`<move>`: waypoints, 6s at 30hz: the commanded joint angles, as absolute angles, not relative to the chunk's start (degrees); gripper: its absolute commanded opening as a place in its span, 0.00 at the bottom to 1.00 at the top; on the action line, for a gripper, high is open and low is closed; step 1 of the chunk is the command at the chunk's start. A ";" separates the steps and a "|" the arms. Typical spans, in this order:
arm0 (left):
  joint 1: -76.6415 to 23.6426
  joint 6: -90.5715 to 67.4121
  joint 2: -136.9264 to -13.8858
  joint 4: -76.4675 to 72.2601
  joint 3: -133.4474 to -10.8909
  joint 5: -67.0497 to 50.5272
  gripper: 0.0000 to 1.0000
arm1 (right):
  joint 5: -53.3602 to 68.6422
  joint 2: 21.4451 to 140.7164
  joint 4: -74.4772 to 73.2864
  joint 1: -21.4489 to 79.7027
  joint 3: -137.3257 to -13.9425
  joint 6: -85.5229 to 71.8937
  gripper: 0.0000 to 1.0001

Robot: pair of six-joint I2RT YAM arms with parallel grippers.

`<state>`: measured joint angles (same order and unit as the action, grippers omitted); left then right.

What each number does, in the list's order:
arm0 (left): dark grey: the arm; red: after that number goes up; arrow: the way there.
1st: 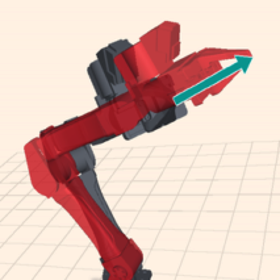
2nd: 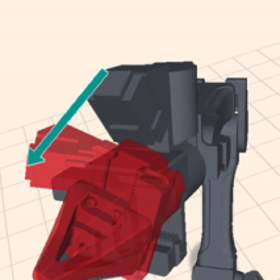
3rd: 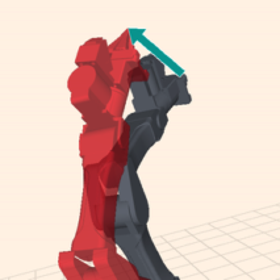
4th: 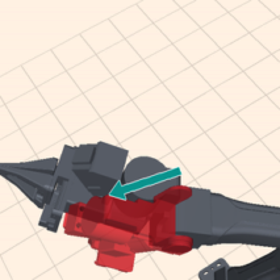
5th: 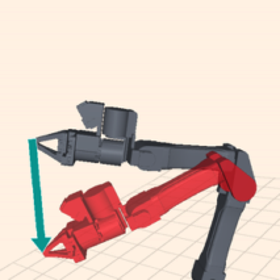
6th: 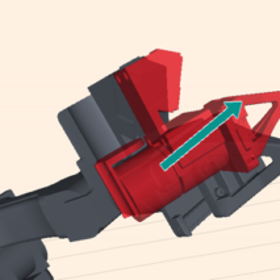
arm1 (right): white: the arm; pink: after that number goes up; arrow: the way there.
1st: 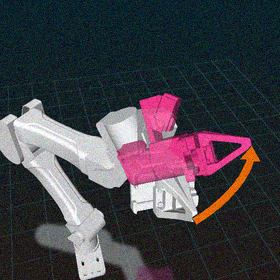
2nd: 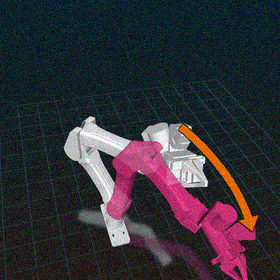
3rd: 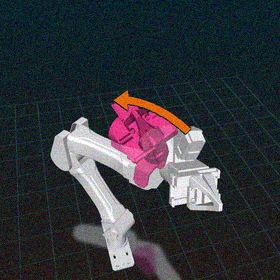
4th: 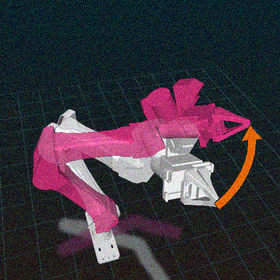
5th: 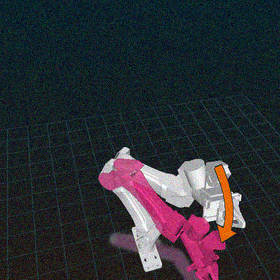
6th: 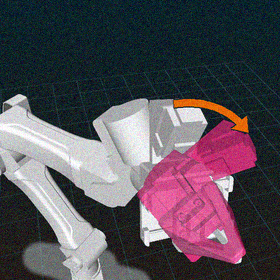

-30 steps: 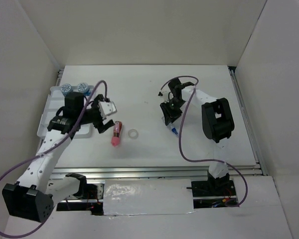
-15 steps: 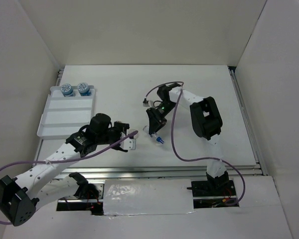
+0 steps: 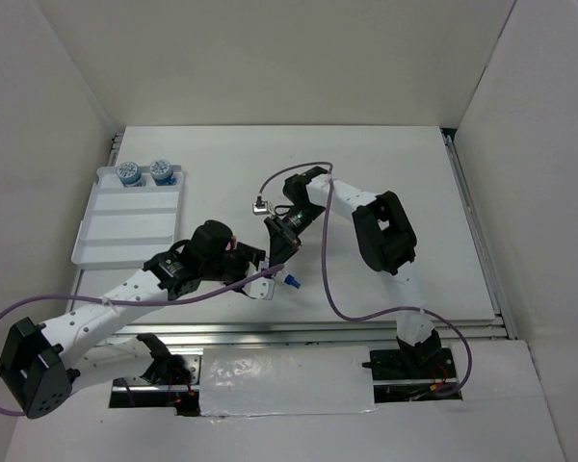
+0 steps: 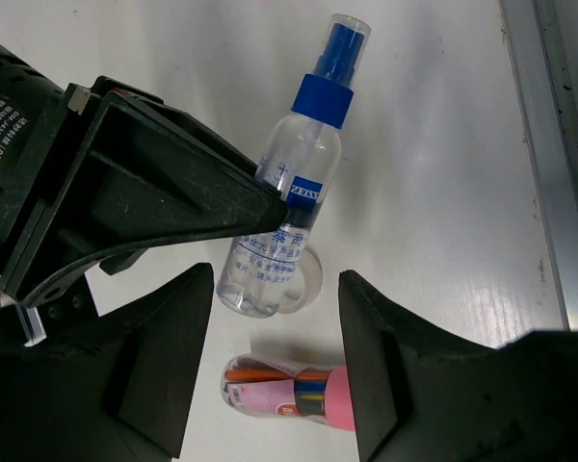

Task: Sort the stationery into containers
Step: Pick up the stationery from the center of the board, then place the stationery in the storage box, then pick up the stationery from the center of the board.

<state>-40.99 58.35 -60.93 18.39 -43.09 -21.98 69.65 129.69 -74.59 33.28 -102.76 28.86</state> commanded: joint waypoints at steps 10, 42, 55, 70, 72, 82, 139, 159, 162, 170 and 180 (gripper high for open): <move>-41.31 61.17 -61.43 17.66 -43.86 -23.29 0.64 | 75.32 126.13 -82.71 35.94 -101.52 31.73 0.00; -43.06 64.25 -62.58 18.29 -40.43 -19.69 0.58 | 76.38 125.51 -82.71 37.27 -100.72 30.41 0.00; -43.59 62.32 -61.09 20.47 -40.25 -16.70 0.29 | 75.85 124.37 -82.62 36.74 -99.93 30.32 0.45; -40.01 57.11 -46.58 27.68 -38.67 -10.19 0.00 | 71.63 114.97 -82.71 15.41 -98.80 30.93 0.71; -33.07 59.93 -47.98 28.12 -39.81 -11.33 0.00 | 71.11 113.74 -82.62 12.76 -96.16 31.81 0.71; 7.72 83.48 -74.07 40.34 -65.38 -30.85 0.00 | 70.84 112.67 -82.71 9.32 -90.35 35.15 0.70; 17.59 113.79 -81.43 42.45 -74.20 -36.99 0.70 | 70.14 115.40 -82.35 11.52 -87.89 34.89 0.67; -12.56 144.30 -74.34 48.16 -54.49 -29.45 0.78 | 70.58 115.31 -82.62 7.38 -85.34 37.61 0.66; -14.85 148.95 -77.69 48.69 -55.11 -24.88 0.80 | 70.66 115.49 -82.53 7.12 -84.99 38.23 0.66; -16.26 156.61 -84.72 44.92 -56.08 -19.25 0.84 | 71.63 115.22 -82.71 6.42 -82.97 40.16 0.67; -17.84 161.54 -87.71 36.83 -52.48 -18.98 0.87 | 71.98 116.63 -82.79 5.10 -80.51 42.71 0.67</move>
<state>-17.23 112.77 -86.43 38.70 -53.74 -17.82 70.76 117.16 -75.99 5.72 -81.03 40.47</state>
